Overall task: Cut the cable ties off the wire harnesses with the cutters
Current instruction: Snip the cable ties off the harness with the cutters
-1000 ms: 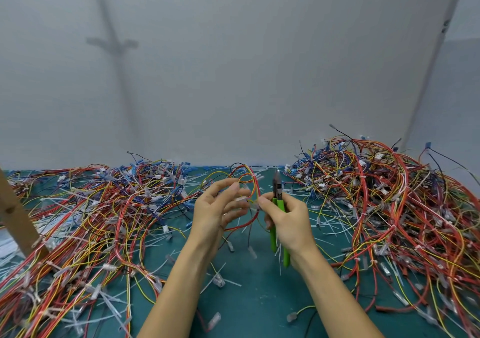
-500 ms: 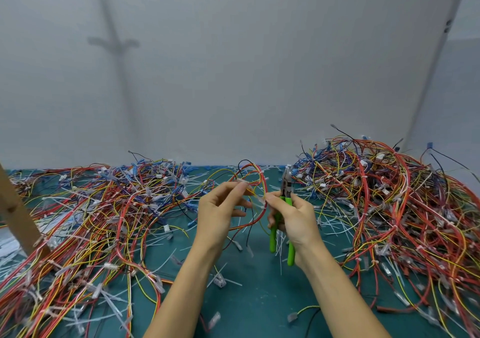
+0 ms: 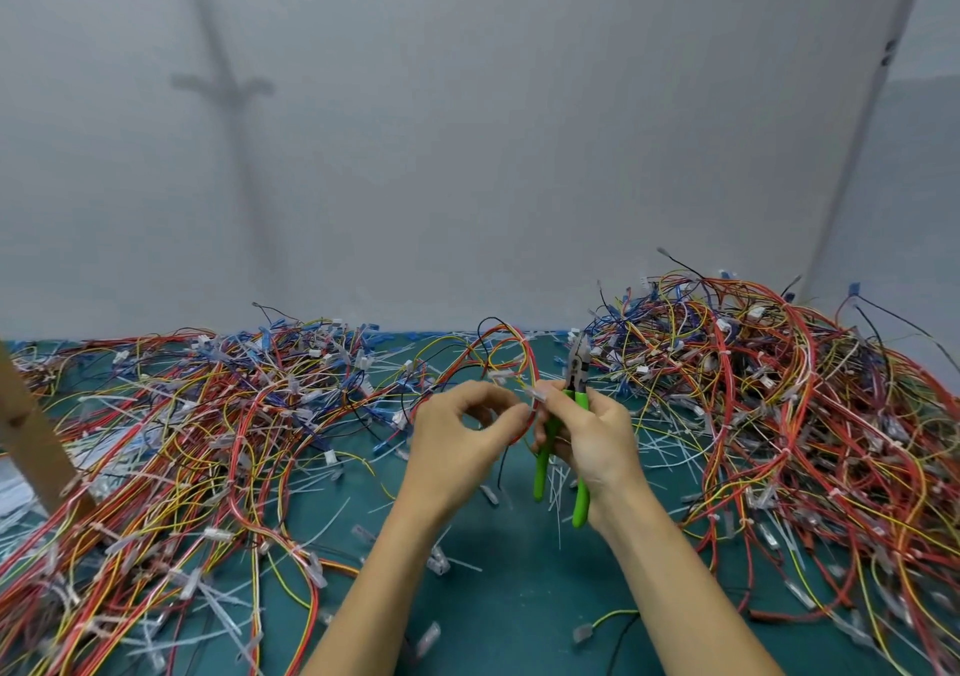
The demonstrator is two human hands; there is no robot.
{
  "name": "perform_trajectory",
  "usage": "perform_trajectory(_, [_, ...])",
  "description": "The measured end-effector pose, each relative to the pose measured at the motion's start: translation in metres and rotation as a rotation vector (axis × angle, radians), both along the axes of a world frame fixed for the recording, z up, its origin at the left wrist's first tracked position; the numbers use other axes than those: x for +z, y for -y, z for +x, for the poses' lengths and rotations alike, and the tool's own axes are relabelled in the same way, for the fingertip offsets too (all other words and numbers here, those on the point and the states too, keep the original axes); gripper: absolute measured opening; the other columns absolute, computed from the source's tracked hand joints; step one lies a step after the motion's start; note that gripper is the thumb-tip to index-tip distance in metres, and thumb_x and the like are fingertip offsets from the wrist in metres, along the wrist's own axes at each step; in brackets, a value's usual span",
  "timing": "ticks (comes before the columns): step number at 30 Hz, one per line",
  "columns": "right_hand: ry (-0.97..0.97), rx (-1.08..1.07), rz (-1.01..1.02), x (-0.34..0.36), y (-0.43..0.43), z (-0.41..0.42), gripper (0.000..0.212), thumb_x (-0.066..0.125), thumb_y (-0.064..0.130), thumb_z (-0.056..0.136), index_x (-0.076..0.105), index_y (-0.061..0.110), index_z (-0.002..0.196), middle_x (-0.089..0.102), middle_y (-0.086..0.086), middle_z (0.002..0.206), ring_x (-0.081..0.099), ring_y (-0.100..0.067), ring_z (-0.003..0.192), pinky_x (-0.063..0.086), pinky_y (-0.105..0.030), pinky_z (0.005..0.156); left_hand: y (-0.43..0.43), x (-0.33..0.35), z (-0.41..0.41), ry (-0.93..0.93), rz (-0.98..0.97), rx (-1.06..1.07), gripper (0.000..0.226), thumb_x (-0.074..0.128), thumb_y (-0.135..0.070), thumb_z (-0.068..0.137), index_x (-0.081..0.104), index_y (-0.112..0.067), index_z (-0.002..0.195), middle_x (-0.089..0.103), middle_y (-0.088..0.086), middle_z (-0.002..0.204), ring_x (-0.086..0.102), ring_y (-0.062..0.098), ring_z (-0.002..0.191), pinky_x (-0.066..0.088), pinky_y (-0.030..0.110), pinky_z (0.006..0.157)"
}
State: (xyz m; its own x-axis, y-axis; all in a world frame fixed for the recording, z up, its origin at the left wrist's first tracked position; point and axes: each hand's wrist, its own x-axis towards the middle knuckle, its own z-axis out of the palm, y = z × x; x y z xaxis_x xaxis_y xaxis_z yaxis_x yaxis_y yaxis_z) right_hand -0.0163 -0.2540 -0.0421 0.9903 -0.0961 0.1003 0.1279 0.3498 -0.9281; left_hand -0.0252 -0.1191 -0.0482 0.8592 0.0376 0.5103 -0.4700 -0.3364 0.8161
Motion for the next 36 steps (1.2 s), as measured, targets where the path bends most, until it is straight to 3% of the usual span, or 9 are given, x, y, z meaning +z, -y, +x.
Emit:
perform_trajectory(5, [0.061,-0.046,-0.104,0.003,-0.001,-0.004,0.013,0.068,0.001,0.086,0.067,0.007,0.075,0.057,-0.005,0.058,0.052,-0.01,0.047,0.047,-0.022,0.047,0.008,-0.007,0.001,0.031,0.127,0.111,0.008,0.072,-0.03,0.071,0.07,-0.024,0.075,0.069,-0.013,0.073,0.063,0.007,0.068,0.054,0.037,0.068])
perform_trajectory(10, [0.102,-0.07,-0.228,0.0,-0.001,-0.003,0.013,0.071,0.01,0.086,0.067,0.013,0.073,0.056,-0.002,0.061,0.052,-0.013,0.058,0.046,-0.025,0.054,0.005,-0.006,0.0,0.148,0.377,0.359,0.024,0.078,-0.052,0.069,0.067,-0.031,0.075,0.064,-0.012,0.073,0.059,0.001,0.065,0.05,0.03,0.058])
perform_trajectory(20, [0.081,-0.038,-0.212,-0.004,-0.003,0.001,0.011,0.073,0.009,0.084,0.07,0.012,0.074,0.057,-0.002,0.058,0.048,-0.009,0.049,0.044,-0.022,0.049,0.012,-0.006,-0.001,0.139,0.408,0.383,0.01,0.071,-0.034,0.082,0.07,-0.025,0.086,0.062,-0.01,0.082,0.062,0.01,0.07,0.052,0.036,0.061])
perform_trajectory(24, [0.083,-0.022,-0.171,-0.005,-0.004,0.001,0.01,0.07,0.011,0.087,0.071,0.013,0.078,0.053,-0.004,0.056,0.048,-0.012,0.047,0.043,-0.021,0.048,0.006,-0.006,0.003,0.086,0.197,0.242,0.007,0.072,-0.027,0.087,0.071,-0.022,0.082,0.065,-0.012,0.079,0.061,0.005,0.069,0.051,0.034,0.068])
perform_trajectory(27, [0.074,-0.03,-0.146,-0.006,-0.004,0.001,0.01,0.069,0.01,0.088,0.069,0.012,0.079,0.053,0.0,0.053,0.049,-0.013,0.048,0.046,-0.023,0.049,0.003,-0.004,0.005,-0.036,-0.024,0.113,0.009,0.07,-0.02,0.088,0.072,-0.024,0.08,0.065,-0.015,0.07,0.057,0.002,0.065,0.046,0.024,0.067])
perform_trajectory(31, [0.06,-0.087,-0.202,-0.007,-0.003,0.003,0.011,0.071,0.015,0.088,0.067,0.018,0.077,0.058,0.007,0.057,0.052,-0.013,0.054,0.048,-0.025,0.052,0.004,0.0,0.004,-0.168,-0.222,-0.007,0.018,0.062,-0.011,0.093,0.074,-0.023,0.087,0.073,0.003,0.081,0.059,0.012,0.076,0.048,0.026,0.072])
perform_trajectory(36, [0.087,-0.132,-0.267,-0.01,-0.003,0.005,0.017,0.07,0.016,0.088,0.062,0.018,0.073,0.053,0.003,0.057,0.049,-0.016,0.055,0.044,-0.027,0.052,0.006,0.002,0.002,-0.234,-0.275,-0.075,0.023,0.056,-0.009,0.097,0.074,-0.022,0.091,0.071,-0.01,0.073,0.053,0.0,0.062,0.041,0.007,0.058])
